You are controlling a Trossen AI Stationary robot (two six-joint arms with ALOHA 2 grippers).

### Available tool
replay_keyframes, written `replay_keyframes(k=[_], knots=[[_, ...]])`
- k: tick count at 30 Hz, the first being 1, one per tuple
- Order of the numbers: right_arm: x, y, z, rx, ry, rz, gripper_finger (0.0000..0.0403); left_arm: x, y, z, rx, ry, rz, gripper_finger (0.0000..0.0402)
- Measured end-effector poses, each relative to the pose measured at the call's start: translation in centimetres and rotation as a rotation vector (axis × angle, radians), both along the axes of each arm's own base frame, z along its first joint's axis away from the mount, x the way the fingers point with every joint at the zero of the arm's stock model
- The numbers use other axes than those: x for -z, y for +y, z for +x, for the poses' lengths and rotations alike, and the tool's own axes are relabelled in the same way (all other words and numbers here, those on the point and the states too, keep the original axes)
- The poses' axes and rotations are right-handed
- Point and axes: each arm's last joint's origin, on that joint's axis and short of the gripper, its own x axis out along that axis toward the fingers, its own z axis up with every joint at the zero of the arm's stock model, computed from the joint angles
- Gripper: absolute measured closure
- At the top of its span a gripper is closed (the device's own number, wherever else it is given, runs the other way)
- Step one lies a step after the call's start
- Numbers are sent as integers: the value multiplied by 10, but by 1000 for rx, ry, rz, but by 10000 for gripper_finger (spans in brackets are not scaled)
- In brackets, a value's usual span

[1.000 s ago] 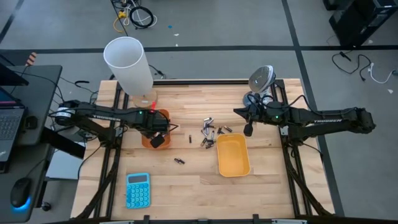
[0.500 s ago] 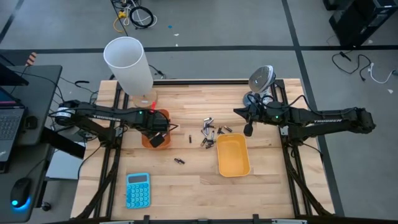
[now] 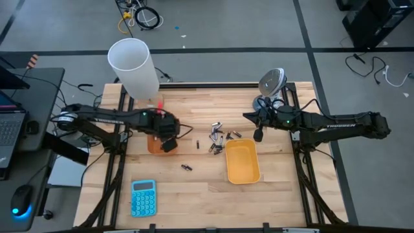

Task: Sort batteries
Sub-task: Put the silver battery into the orange bin

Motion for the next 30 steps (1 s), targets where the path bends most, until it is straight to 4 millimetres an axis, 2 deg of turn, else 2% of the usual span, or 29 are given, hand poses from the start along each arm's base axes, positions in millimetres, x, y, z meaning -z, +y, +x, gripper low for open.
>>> replay_keyframes(k=[7, 10, 14, 18, 25, 30], knots=[[0, 0, 0, -1, 2, -5, 400, -26, 1, 37, 314, -330, 178, 314], [0, 0, 0, -1, 3, -5, 400, -34, 3, 53, 354, -460, 312, 314], [1, 0, 0, -2, 14, -4, 400, -32, 9, 71, 364, -533, 384, 314], [2, 1, -1, -4, 24, -1, 400, -14, 17, 88, 380, -506, 409, 314], [2, 4, 0, -22, 24, -2, 400, 39, 23, 118, 526, -383, 408, 314], [-2, 6, -5, -9, 7, -10, 400, 69, 38, 127, 571, -309, 379, 314]])
